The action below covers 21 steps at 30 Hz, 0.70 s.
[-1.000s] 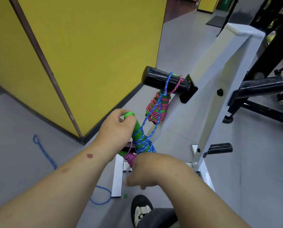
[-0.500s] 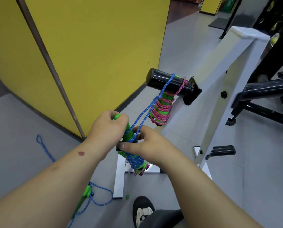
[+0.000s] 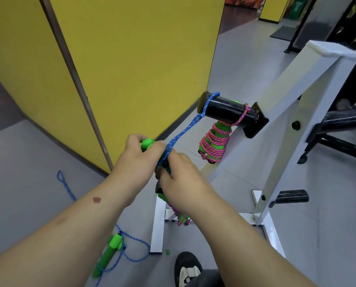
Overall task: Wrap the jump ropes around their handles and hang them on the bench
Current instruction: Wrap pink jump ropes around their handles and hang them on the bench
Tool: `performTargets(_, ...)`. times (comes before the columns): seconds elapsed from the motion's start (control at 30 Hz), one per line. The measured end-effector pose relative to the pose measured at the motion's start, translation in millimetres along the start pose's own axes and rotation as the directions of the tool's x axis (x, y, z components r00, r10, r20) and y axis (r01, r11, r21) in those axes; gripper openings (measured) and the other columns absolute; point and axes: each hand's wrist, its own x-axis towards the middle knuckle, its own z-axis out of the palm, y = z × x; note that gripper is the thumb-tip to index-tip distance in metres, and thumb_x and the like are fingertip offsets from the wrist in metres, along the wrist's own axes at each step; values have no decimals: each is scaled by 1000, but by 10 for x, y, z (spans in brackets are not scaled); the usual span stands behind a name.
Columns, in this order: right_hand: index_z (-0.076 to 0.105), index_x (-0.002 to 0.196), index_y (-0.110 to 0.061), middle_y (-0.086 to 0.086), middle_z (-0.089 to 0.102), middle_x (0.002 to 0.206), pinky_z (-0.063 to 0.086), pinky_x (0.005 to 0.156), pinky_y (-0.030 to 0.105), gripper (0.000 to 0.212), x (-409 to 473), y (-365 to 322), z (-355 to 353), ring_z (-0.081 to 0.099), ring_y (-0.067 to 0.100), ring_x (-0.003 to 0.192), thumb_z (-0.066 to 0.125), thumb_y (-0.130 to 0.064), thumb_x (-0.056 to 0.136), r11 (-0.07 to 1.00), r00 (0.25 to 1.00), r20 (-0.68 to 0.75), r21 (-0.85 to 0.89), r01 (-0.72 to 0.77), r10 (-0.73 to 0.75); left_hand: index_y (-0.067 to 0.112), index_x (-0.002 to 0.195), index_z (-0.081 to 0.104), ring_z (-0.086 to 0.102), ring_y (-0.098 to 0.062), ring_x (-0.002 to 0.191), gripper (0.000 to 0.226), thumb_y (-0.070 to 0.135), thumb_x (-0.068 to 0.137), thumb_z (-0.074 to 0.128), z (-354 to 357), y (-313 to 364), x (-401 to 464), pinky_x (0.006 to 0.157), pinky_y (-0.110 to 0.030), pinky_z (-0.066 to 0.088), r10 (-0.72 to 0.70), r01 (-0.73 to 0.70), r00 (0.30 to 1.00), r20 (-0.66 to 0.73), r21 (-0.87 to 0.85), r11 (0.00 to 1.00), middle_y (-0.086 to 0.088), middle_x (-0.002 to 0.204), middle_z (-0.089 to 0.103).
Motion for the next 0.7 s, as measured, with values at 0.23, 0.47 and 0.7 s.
performTargets(0.23,47,129,-32,-2,48,115,44,91,47,30,-16,-251,86,47,29,111,40,-37,100,979,992,-6,-160,123,-126,36,125,51,65,-13,82,88,69,50,83,-262,12,-69,67,-31,48,58,-58,998,0,-58,997,7,102,65)
performTargets(0.47,52,108,-42,-11,49,100,46,94,48,18,-58,-621,293,49,22,109,50,-49,91,955,969,-4,167,244,-247,16,116,55,62,-22,80,76,63,62,81,-818,65,-213,75,-44,52,69,-85,994,-82,-208,974,-6,91,62)
performTargets(0.7,68,117,-26,24,67,108,48,89,67,26,-228,-1126,441,61,49,94,55,-10,101,728,937,178,677,106,-301,23,108,53,64,-27,94,31,40,82,56,-1455,-38,-566,80,-43,45,102,-110,994,-41,-318,942,-8,93,67)
